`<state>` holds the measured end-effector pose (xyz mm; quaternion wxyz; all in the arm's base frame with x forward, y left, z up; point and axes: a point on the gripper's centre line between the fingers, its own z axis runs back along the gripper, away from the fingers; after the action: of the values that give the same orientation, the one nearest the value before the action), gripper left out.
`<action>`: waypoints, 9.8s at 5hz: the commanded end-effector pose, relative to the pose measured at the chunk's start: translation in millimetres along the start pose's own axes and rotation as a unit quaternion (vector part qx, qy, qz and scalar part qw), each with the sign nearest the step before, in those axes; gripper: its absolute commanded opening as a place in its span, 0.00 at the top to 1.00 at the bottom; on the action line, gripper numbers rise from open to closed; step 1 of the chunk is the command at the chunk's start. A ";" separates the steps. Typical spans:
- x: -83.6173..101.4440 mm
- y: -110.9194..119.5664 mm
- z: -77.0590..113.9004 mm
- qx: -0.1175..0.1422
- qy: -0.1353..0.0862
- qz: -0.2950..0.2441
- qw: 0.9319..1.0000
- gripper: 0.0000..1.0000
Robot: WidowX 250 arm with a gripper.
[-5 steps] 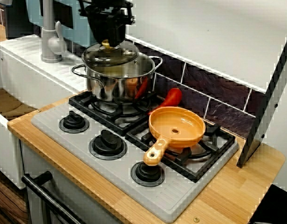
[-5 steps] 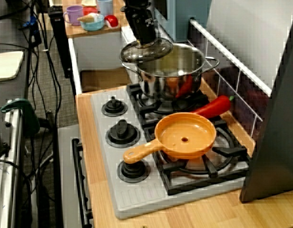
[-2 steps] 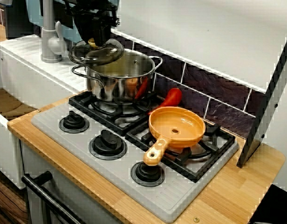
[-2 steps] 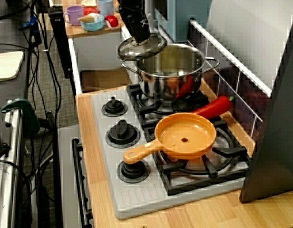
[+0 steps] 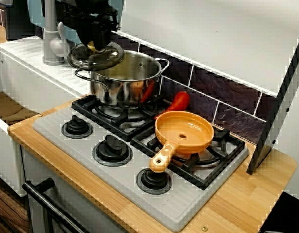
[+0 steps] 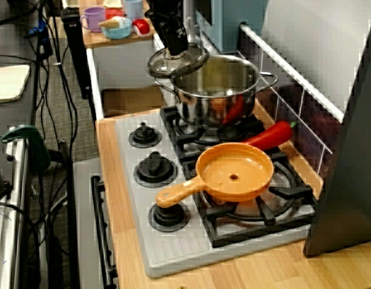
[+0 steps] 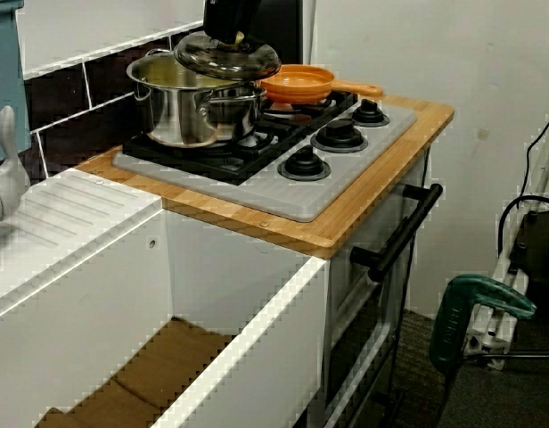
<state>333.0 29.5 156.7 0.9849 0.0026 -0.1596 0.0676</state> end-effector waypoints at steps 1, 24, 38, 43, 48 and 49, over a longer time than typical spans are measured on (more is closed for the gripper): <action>-0.8 10.9 2.0 0.015 -0.016 -0.005 1.000 1.00; 41.0 -54.3 12.6 -0.032 0.018 0.011 0.999 0.00; 30.8 -16.5 -89.7 -0.016 0.072 -0.163 0.984 0.00; 32.6 -11.1 -71.3 -0.012 0.077 -0.124 0.989 1.00; 35.9 -15.2 -46.8 -0.013 0.065 -0.102 0.993 0.00; 38.3 -22.0 -38.8 -0.021 0.070 -0.101 0.992 0.00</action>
<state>379.1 13.8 95.5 0.9986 -0.0102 -0.0401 -0.0341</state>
